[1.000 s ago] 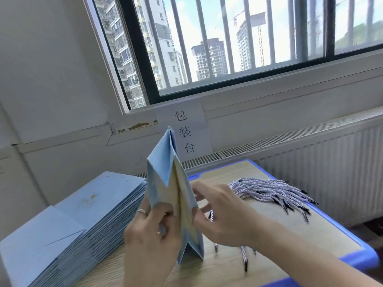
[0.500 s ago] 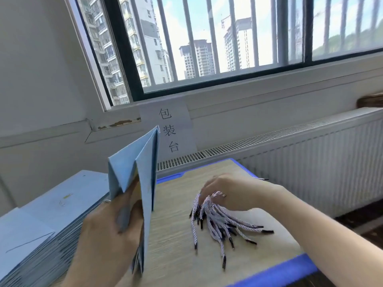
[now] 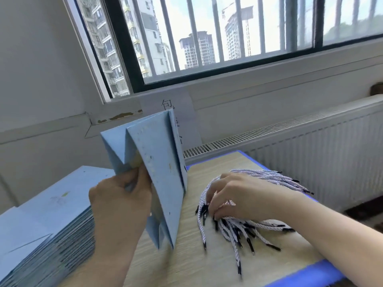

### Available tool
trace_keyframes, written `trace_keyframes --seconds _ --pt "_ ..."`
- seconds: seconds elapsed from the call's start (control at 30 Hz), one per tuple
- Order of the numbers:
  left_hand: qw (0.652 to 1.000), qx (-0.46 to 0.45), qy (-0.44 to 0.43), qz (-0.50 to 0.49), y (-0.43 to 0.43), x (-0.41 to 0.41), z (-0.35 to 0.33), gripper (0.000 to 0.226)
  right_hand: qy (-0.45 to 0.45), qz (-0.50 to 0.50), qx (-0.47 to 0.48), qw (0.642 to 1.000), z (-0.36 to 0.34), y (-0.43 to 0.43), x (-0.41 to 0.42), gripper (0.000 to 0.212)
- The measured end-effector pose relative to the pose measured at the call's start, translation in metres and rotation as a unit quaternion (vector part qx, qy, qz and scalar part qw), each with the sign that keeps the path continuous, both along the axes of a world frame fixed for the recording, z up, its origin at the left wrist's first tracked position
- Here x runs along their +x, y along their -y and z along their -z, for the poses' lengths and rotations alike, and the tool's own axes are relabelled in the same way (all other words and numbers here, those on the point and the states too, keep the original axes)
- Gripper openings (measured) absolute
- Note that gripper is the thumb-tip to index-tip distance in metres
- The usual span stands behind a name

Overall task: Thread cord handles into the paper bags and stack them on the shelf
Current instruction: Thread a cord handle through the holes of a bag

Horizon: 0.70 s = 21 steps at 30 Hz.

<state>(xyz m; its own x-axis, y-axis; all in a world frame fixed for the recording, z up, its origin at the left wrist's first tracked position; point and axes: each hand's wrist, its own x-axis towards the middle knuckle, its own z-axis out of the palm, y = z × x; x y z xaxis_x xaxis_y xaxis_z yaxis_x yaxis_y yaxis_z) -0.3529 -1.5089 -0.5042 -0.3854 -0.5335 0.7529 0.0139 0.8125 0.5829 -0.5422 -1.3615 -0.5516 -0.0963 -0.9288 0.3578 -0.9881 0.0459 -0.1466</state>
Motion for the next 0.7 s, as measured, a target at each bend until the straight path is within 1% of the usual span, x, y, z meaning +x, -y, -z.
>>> trace_keyframes --seconds 0.07,0.13,0.17,0.2,0.23,0.3,0.37,0.43,0.57,0.7 --pt "1.000 -0.019 0.000 -0.011 -0.001 -0.004 -0.003 0.067 -0.016 -0.005 -0.026 1.000 0.003 -0.001 0.000 0.012" --pt "0.999 -0.033 -0.002 -0.012 0.003 -0.007 -0.004 0.068 -0.048 -0.007 -0.055 0.997 0.006 0.000 0.001 0.013" --pt "0.999 -0.033 -0.005 -0.012 0.004 -0.008 -0.004 0.068 -0.043 -0.011 -0.079 0.996 0.006 0.002 0.001 0.013" --pt "1.000 -0.026 -0.011 -0.014 0.006 -0.009 -0.005 0.069 0.003 -0.009 -0.112 0.994 0.004 0.003 0.004 0.010" --pt "0.999 -0.016 -0.022 -0.020 0.009 -0.010 -0.004 0.070 0.079 -0.001 -0.147 0.986 0.000 0.005 0.006 0.009" --pt "0.998 0.007 -0.050 -0.024 0.015 -0.014 -0.002 0.058 0.200 0.008 -0.203 0.959 -0.014 0.010 0.011 0.012" --pt "0.998 0.020 -0.062 -0.027 0.019 -0.018 -0.001 0.049 0.253 -0.004 -0.250 0.935 -0.033 0.017 0.016 0.015" --pt "0.997 0.038 -0.060 -0.019 0.022 -0.021 0.001 0.047 0.286 -0.024 -0.280 0.916 -0.055 0.025 0.023 0.016" --pt "0.988 0.130 -0.072 0.034 0.023 -0.021 -0.002 0.047 0.259 -0.073 -0.275 0.923 -0.076 0.048 0.036 0.016" --pt "0.973 0.197 -0.087 0.087 0.013 -0.020 -0.007 0.054 0.152 -0.073 -0.269 0.948 -0.069 0.058 0.049 0.023"
